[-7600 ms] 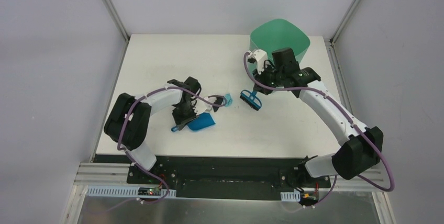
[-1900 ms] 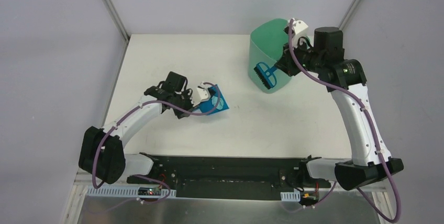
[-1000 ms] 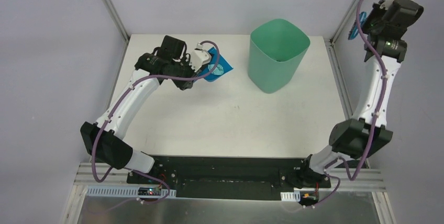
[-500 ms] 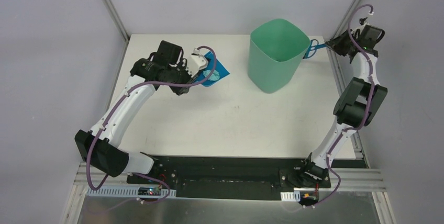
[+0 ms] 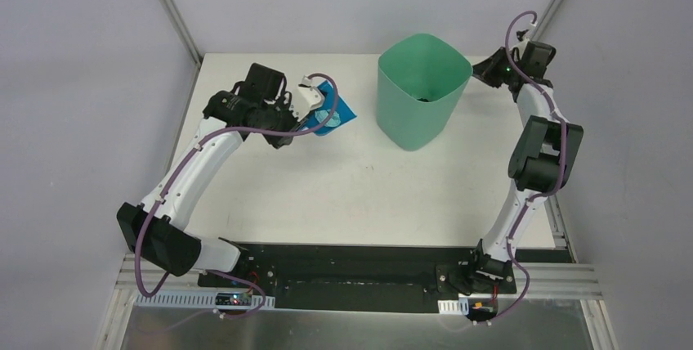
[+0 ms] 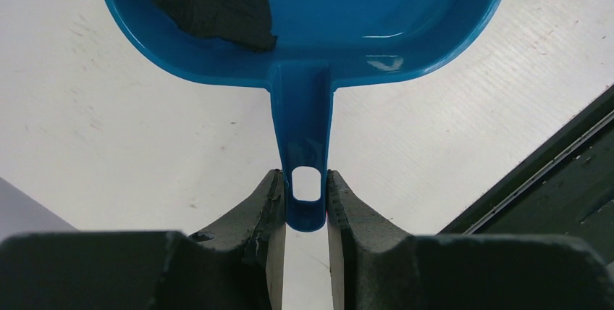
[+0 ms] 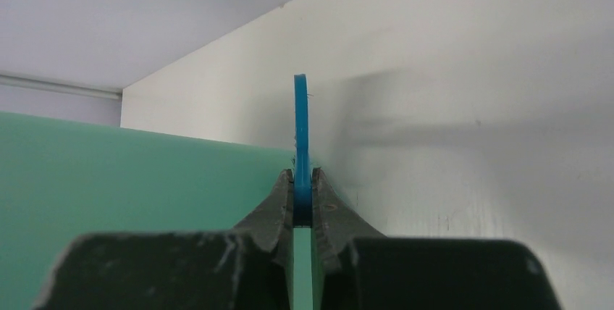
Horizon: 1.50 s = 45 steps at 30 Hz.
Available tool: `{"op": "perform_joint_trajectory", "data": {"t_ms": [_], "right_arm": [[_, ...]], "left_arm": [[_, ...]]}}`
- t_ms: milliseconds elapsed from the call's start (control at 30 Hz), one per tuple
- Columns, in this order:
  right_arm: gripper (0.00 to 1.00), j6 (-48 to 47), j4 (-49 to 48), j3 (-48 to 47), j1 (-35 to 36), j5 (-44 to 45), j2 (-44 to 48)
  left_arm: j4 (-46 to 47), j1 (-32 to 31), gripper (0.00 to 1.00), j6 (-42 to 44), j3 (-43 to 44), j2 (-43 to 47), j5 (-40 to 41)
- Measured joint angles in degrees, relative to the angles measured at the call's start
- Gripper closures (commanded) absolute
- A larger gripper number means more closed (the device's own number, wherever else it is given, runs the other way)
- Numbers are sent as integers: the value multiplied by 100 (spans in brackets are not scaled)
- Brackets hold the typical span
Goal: Sweep away the paper scraps from the table
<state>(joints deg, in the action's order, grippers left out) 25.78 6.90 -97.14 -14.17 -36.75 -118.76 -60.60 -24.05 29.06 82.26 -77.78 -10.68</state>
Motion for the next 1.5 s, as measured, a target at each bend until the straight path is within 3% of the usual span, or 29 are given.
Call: {"op": "perform_joint_trajectory", "data": {"t_ms": [233,500,967,1267,1500], "right_arm": [[100,-98,90,929,140,-107,334],[100,-573,496,1606,205,-59,1412],[100,-2028,2640,2413,129,1794,3877],[100,-2490,3263,3318,129,2024,5099],[100,-2529,3329,3407,129,1993,5215]], "left_arm": [[-153,0,100,243,535,-229,437],[-251,-22,100,457,1808,-745,651],[-160,-616,100,610,4057,-2769,1084],[415,-1320,100,1086,4389,-3517,2017],[1200,-1810,100,2149,4363,-3720,2966]]}}
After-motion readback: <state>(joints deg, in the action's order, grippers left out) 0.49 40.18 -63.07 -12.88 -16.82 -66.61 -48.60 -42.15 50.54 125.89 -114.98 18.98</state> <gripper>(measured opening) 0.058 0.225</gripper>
